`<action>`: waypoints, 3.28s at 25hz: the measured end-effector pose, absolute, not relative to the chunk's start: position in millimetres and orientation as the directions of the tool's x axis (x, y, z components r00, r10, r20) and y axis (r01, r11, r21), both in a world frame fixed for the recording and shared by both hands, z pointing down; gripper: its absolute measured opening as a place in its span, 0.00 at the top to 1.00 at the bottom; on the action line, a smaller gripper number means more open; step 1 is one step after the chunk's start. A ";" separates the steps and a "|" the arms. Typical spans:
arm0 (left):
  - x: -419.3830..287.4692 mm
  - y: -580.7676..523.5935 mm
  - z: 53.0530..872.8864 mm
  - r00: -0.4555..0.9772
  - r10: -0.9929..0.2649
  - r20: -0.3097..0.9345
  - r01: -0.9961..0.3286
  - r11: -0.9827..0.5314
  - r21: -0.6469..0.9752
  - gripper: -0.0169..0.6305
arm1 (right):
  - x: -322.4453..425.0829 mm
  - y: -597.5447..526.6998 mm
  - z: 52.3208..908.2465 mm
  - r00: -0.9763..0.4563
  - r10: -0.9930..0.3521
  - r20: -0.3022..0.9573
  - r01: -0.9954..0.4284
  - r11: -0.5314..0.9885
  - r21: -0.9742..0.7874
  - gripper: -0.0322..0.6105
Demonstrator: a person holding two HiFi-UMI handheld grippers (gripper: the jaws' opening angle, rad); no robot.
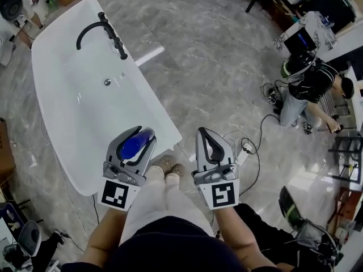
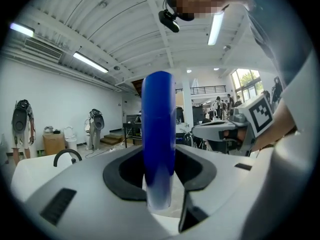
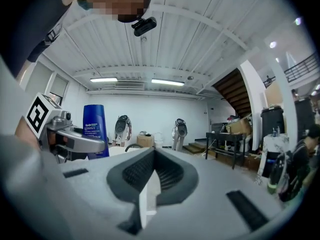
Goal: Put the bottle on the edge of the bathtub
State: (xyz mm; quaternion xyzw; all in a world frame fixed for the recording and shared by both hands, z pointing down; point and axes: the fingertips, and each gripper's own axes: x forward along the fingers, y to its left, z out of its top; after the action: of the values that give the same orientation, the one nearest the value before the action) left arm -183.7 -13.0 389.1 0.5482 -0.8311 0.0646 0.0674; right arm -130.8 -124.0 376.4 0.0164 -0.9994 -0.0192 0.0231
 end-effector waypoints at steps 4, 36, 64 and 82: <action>-187.6 -31.5 421.6 -0.347 -0.921 0.176 -0.938 0.345 -0.044 0.73 | -137.6 -127.3 413.4 -0.998 -0.030 0.063 -0.027 0.998 0.050 0.95; -168.7 -103.0 662.4 -0.094 -0.932 0.350 -0.995 0.078 -0.059 0.74 | -140.0 -165.0 625.8 -0.972 -0.120 0.201 -0.132 0.990 -0.044 0.95; -155.0 -94.5 750.8 -0.014 -0.831 0.557 -1.000 0.011 -0.008 0.74 | -134.7 -151.9 659.2 -0.958 -0.118 0.260 -0.138 0.988 -0.063 0.95; -151.9 -106.2 754.9 0.026 -0.774 0.633 -1.000 -0.031 0.003 0.73 | -128.6 -151.8 664.7 -0.952 -0.138 0.273 -0.167 0.982 -0.086 0.95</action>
State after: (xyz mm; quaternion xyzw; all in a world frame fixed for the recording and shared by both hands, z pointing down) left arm -151.9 -106.2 754.9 0.6766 -0.6552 0.2405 0.2349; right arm -128.6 -151.8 664.7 0.0774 -0.9864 0.0541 0.1342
